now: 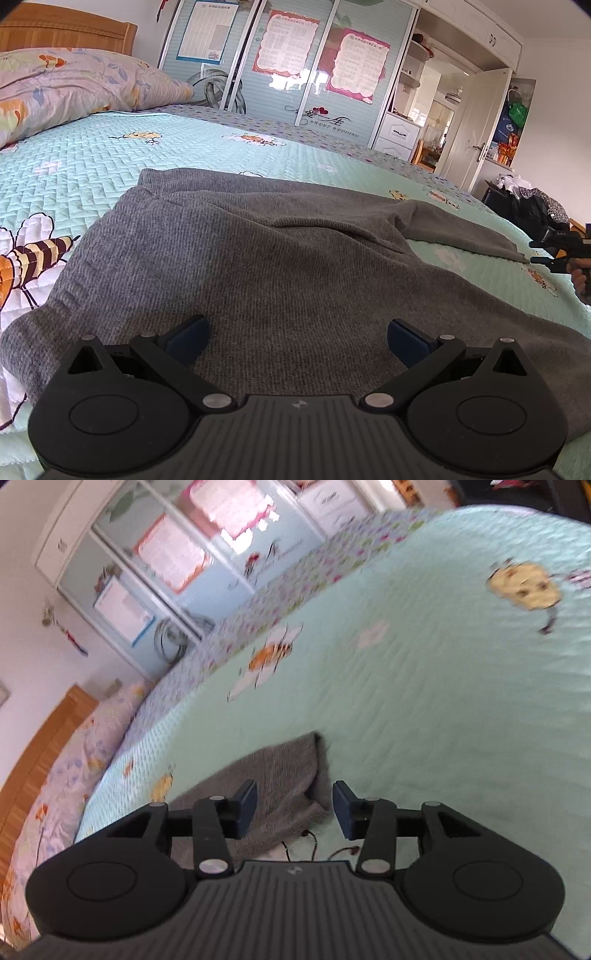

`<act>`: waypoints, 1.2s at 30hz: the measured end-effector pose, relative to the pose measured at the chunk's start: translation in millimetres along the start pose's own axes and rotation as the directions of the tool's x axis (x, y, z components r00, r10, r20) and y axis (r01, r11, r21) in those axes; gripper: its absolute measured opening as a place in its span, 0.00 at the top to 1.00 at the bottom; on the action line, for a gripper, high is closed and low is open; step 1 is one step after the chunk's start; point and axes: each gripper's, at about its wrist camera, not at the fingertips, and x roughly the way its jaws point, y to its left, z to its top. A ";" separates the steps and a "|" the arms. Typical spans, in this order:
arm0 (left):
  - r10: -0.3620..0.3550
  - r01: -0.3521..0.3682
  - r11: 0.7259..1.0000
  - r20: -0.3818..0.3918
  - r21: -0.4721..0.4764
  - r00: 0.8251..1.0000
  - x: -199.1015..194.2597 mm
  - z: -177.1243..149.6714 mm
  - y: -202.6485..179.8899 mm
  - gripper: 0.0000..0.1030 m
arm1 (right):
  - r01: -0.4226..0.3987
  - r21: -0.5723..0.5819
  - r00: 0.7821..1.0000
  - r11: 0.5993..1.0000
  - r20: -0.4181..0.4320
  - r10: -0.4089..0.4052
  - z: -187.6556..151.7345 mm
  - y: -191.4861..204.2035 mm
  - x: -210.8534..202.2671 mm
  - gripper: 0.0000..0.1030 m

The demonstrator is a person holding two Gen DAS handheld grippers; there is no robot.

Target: Fold clothes

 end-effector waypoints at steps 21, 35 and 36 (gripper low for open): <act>0.010 -0.010 1.000 -0.008 0.012 1.000 2.1 -0.7 1.7 0.01 | -0.171 -0.008 0.979 0.985 -0.117 0.169 -5.2 8.3 37.3 0.79; 0.008 -0.008 1.000 -0.005 0.010 1.000 3.5 -0.3 0.5 0.01 | -0.031 -0.097 0.997 0.995 0.074 0.038 -15.9 21.9 -21.9 1.00; 0.007 -0.007 1.000 -0.005 0.010 1.000 3.4 -0.2 0.6 0.01 | -0.029 -0.111 0.996 0.993 0.084 0.038 -14.3 24.2 -32.8 1.00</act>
